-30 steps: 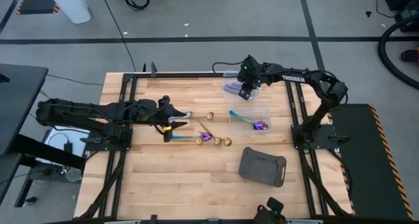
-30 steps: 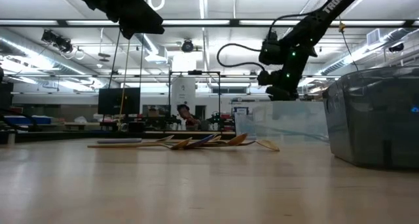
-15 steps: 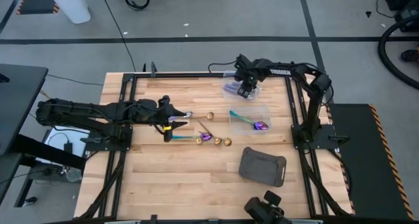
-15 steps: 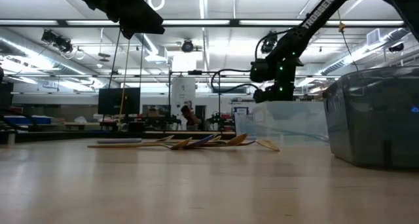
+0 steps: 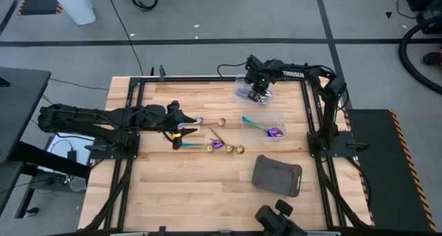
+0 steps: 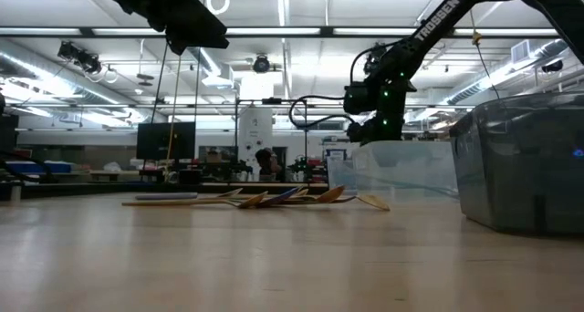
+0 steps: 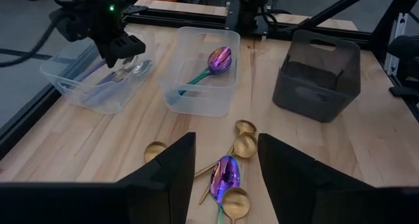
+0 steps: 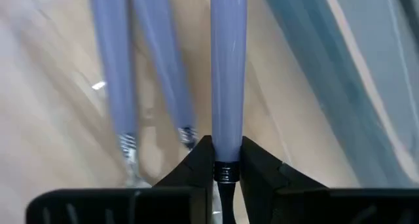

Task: Sort silverware by color (type)
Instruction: Put the violet spoon into the top transparent bin

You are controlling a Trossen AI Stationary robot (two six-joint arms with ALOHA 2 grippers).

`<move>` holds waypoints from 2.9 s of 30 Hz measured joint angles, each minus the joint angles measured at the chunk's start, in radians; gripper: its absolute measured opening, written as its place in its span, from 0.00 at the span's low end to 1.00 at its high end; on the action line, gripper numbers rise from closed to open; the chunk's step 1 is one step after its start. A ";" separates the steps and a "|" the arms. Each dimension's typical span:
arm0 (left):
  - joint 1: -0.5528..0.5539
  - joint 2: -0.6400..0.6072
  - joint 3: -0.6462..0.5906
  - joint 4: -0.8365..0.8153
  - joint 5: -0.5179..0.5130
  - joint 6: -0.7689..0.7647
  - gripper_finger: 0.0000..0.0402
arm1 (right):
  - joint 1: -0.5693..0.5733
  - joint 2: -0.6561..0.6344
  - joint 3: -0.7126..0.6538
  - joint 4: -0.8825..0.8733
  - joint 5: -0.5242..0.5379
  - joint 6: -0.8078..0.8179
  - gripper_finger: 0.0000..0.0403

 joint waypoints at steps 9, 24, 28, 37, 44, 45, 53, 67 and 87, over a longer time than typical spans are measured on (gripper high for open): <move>0.000 0.000 0.000 0.000 0.000 -0.011 0.43 | 0.012 -0.015 0.003 0.078 -0.154 0.041 0.17; 0.000 0.000 0.000 -0.044 0.000 -0.016 0.43 | 0.023 -0.046 0.001 0.031 -0.159 0.081 0.29; 0.000 0.000 0.000 -0.069 0.000 -0.018 0.43 | 0.055 -0.108 0.002 0.008 -0.145 0.111 0.29; 0.000 0.016 0.000 -0.190 -0.002 -0.005 0.43 | 0.212 -0.186 0.002 0.049 -0.091 0.160 0.28; 0.001 0.102 0.003 -0.236 -0.020 -0.011 0.43 | 0.351 -0.188 0.002 0.125 -0.083 0.163 0.28; 0.001 0.115 0.002 -0.252 -0.042 -0.010 0.43 | 0.368 -0.188 0.001 0.135 -0.080 0.163 0.28; 0.041 0.215 0.001 -0.328 -0.166 0.002 0.43 | 0.481 -0.188 0.002 0.158 -0.055 0.162 0.28; 0.195 0.325 -0.089 -0.243 -0.081 0.225 0.43 | 0.650 -0.187 0.001 0.176 0.016 0.181 0.28; 0.387 0.315 -0.351 0.032 0.066 0.076 0.42 | 0.833 -0.187 0.001 0.242 0.103 0.257 0.28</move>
